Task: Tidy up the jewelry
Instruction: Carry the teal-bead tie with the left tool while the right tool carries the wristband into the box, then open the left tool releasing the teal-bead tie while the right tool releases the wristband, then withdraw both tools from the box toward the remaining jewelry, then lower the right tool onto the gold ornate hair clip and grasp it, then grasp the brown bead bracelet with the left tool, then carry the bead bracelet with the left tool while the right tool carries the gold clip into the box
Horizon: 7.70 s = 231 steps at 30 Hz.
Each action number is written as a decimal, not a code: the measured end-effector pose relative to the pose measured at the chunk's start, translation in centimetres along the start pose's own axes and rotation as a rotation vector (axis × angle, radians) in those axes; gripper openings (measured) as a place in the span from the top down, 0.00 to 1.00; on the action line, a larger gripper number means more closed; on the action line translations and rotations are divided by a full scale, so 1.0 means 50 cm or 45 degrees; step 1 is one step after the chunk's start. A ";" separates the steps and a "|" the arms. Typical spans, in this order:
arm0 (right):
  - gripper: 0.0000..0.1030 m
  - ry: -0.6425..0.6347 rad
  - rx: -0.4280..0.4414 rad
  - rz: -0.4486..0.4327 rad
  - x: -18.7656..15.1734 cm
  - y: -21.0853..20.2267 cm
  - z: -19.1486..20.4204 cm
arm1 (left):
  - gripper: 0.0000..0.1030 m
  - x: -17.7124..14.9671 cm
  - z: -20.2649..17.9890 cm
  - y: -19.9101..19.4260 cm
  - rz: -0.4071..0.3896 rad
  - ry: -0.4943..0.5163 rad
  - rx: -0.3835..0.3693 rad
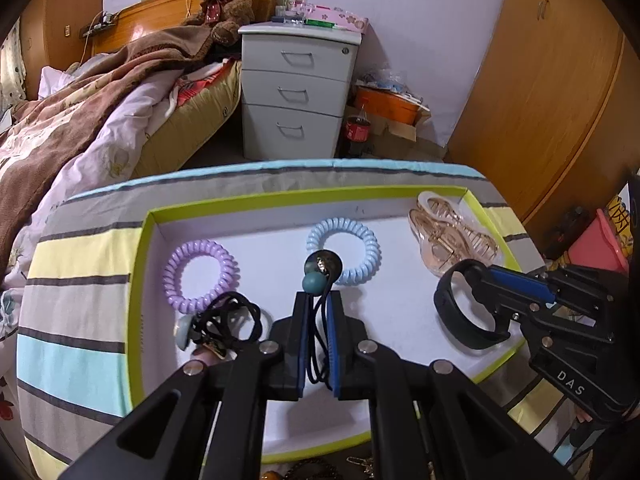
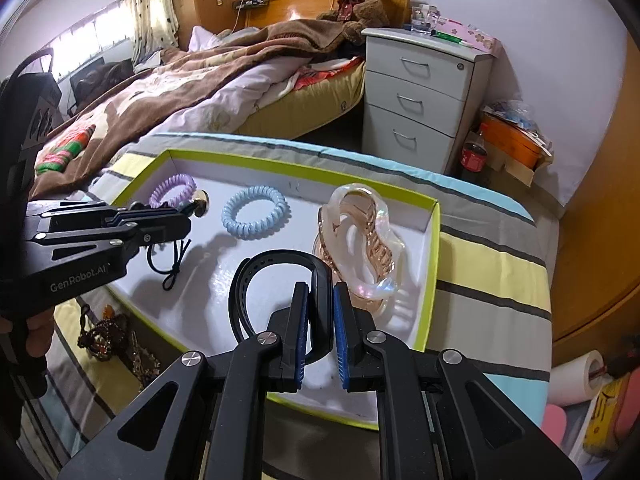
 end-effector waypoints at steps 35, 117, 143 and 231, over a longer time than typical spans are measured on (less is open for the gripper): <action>0.84 -0.034 -0.066 0.026 -0.009 0.012 0.009 | 0.63 -0.010 0.002 0.012 0.028 -0.042 -0.004; 0.82 -0.207 0.094 0.006 -0.119 -0.004 0.215 | 0.20 -0.290 0.156 -0.174 -0.122 -0.324 -0.052; 0.58 -0.218 0.105 0.048 -0.107 0.022 0.200 | 0.20 -0.265 0.113 -0.131 -0.051 -0.248 -0.048; 0.96 -0.054 0.038 -0.322 -0.044 -0.212 0.101 | 0.89 -0.132 0.042 -0.235 -0.249 -0.045 0.105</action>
Point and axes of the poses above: each gripper's, at about its wrist camera, not at the fingertips, and y roughly the way its jaws point, z to its left, x to its top, the point moved 1 cm from there along y, roughly the way its jaws point, and after that the axes turned 11 degrees about z, right-handed, at the moved point
